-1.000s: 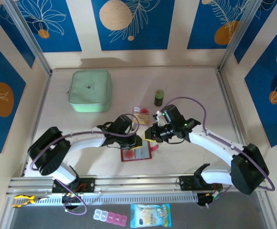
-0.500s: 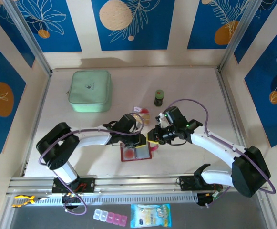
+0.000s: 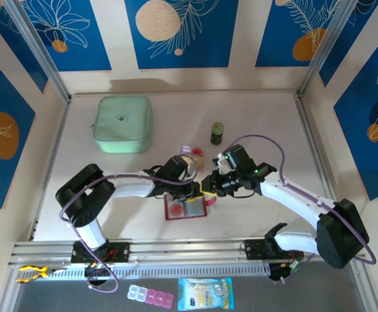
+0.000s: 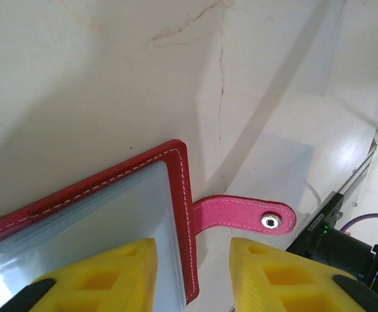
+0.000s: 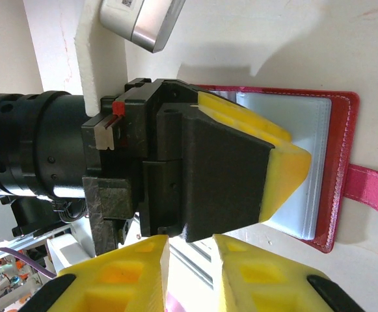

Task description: Take the credit cards out of the card holder

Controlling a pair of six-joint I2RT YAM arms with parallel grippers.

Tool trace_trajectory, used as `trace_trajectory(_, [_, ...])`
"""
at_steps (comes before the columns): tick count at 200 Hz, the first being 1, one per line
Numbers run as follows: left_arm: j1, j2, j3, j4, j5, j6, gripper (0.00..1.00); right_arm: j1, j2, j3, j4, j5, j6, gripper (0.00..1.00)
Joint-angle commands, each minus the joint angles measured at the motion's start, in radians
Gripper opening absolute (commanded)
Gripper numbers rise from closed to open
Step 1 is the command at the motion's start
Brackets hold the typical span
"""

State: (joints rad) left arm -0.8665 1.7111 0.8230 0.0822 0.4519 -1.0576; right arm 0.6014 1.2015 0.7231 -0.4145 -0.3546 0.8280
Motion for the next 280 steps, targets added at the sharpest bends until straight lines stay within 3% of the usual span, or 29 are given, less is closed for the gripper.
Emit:
trace_trajectory(1, [0.005,-0.069,-0.017,0.015,-0.021,0.004,0.35,-0.003,0.008,-0.017,-0.017,-0.011,0.0,0.26])
trace_trajectory(84, [0.09,-0.319,-0.136,-0.139,-0.13,0.077,0.35,0.09,0.153,0.037,0.053,0.002,0.04,0.24])
trace_trajectory(147, [0.153,-0.473,-0.302,-0.157,-0.15,0.047,0.28,0.188,0.326,0.104,0.123,0.003,0.061,0.21])
trace_trajectory(222, [0.16,-0.461,-0.364,-0.159,-0.128,0.047,0.12,0.225,0.448,0.16,0.141,-0.006,0.052,0.2])
trace_trajectory(280, [0.161,-0.392,-0.375,-0.109,-0.085,0.048,0.09,0.23,0.483,0.164,0.151,0.003,0.054,0.2])
